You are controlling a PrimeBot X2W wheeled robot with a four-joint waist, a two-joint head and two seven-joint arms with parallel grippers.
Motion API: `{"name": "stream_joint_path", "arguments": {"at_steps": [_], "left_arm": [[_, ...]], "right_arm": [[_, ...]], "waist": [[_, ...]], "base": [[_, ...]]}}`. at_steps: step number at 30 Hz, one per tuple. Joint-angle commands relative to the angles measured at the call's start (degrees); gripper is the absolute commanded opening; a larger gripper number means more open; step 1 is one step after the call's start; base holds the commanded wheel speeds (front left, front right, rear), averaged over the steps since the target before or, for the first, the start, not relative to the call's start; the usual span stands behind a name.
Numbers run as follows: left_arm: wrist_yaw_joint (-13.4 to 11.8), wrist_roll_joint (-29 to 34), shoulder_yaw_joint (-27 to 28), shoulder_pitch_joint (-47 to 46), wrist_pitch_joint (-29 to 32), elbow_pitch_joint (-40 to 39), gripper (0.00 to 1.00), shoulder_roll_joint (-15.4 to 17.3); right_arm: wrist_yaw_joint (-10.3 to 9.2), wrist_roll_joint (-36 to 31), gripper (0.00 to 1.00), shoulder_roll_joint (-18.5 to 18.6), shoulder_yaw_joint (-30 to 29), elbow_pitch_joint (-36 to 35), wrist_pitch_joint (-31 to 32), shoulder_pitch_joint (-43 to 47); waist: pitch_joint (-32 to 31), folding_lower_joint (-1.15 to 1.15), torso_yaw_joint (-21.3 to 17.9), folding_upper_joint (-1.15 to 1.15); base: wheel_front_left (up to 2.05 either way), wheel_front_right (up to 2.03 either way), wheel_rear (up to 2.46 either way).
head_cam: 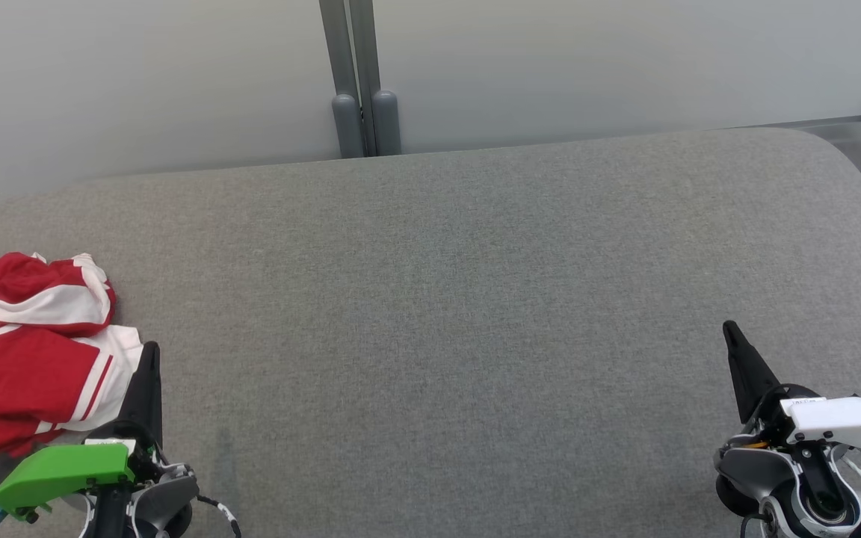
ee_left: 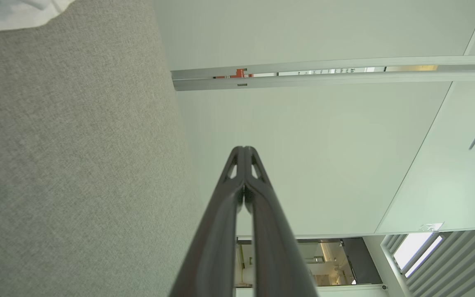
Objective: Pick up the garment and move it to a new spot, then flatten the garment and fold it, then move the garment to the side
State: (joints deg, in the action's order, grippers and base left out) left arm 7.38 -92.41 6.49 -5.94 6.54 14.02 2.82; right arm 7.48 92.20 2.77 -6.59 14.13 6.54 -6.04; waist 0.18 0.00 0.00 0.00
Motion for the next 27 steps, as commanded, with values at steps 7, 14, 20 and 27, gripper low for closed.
{"name": "stream_joint_path", "arguments": {"at_steps": [7,14,20,27], "left_arm": [[0.2,0.0,0.1,-0.7,0.1,0.0,0.0,0.1],[0.2,0.0,0.1,-0.7,0.1,0.0,0.0,0.1],[0.2,0.0,0.1,-0.7,0.1,0.0,0.0,0.1],[-0.1,-0.2,-0.6,1.1,-1.0,0.9,1.0,-0.3]], "right_arm": [[0.03,0.4,0.0,0.1,0.0,-0.3,0.1,-0.3],[0.03,0.4,0.0,0.1,0.0,-0.3,0.1,-0.3],[0.03,0.4,0.0,0.1,0.0,-0.3,0.1,-0.3],[-0.01,-0.5,1.0,-0.3,0.9,0.5,-0.8,1.0]], "waist": [[0.0,0.0,0.0,0.0],[0.0,0.0,0.0,0.0],[0.0,0.0,0.0,0.0],[0.0,0.0,0.0,0.0]], "base": [[0.0,0.0,0.0],[0.0,0.0,0.0],[0.0,0.0,0.0],[0.0,0.0,0.0]]}}
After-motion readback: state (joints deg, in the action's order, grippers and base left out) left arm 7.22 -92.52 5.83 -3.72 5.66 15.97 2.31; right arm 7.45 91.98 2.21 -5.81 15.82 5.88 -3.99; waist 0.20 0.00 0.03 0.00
